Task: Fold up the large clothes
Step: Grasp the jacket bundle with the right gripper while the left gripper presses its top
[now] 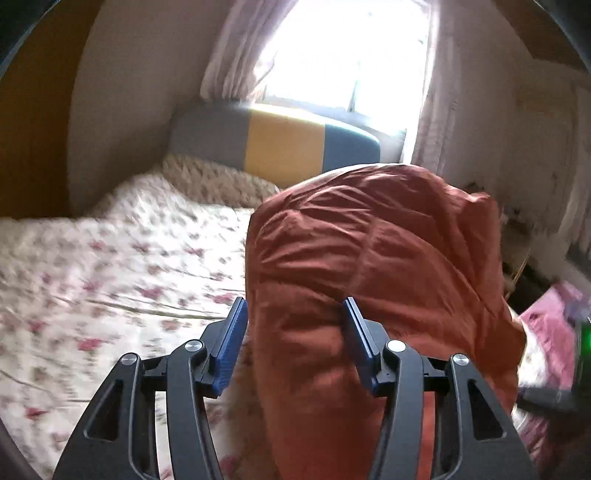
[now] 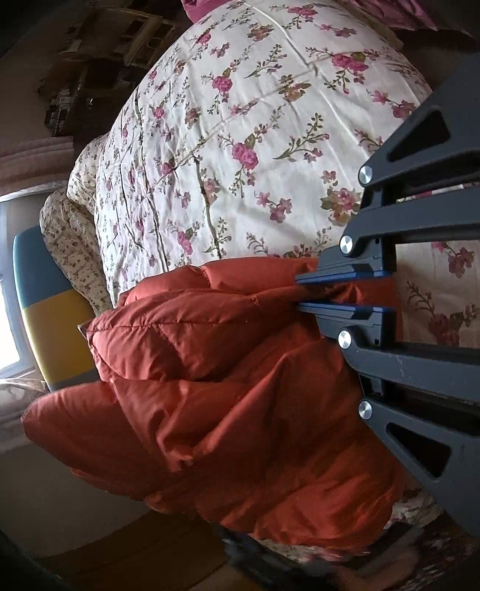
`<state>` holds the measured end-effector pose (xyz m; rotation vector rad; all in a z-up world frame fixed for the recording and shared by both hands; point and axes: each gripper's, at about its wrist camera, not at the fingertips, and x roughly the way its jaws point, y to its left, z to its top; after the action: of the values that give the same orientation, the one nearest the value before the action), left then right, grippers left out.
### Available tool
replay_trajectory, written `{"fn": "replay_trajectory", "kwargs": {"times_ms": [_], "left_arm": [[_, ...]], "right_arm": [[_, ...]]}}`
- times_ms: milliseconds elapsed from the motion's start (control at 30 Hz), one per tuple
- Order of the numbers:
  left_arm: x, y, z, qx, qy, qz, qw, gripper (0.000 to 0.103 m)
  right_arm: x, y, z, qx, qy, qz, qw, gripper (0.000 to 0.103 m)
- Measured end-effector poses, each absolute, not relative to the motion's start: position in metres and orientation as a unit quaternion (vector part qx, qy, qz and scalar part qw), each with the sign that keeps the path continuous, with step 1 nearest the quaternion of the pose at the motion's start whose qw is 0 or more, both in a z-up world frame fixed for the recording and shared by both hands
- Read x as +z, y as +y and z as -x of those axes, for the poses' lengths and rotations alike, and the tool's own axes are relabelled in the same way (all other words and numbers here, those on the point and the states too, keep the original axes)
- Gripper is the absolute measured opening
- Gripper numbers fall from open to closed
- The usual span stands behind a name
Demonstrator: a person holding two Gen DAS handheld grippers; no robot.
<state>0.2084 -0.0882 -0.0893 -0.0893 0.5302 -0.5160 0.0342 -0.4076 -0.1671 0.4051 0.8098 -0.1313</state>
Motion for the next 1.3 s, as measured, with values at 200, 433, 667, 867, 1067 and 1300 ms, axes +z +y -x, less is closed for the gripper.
{"fn": "replay_trajectory", "kwargs": {"times_ms": [200,433,667,867,1067,1300], "left_arm": [[-0.092,-0.124,-0.213,-0.267,0.245,0.018,0.932,0.052],[-0.085,-0.139,-0.225,-0.273,0.270,-0.006,0.923,0.052],[-0.075,-0.161,-0.237,-0.267,0.298,-0.049,0.915,0.052],[-0.071,-0.176,-0.253,-0.265,0.327,-0.061,0.905,0.052],[-0.075,-0.192,-0.261,-0.272,0.332,-0.080,0.900,0.053],[-0.091,-0.206,-0.261,-0.286,0.330,-0.090,0.895,0.057]], "right_arm": [[-0.155,-0.421,-0.017,-0.063,0.349,-0.228,0.907,0.017],[-0.090,-0.430,-0.025,-0.040,0.277,-0.207,0.937,0.038],[-0.064,-0.404,-0.106,-0.026,0.308,-0.132,0.942,0.007],[-0.061,-0.398,-0.155,-0.035,0.317,-0.102,0.942,0.008],[-0.099,-0.411,-0.176,-0.061,0.359,-0.106,0.925,0.004],[-0.134,-0.434,-0.174,-0.069,0.364,-0.157,0.916,0.003]]}}
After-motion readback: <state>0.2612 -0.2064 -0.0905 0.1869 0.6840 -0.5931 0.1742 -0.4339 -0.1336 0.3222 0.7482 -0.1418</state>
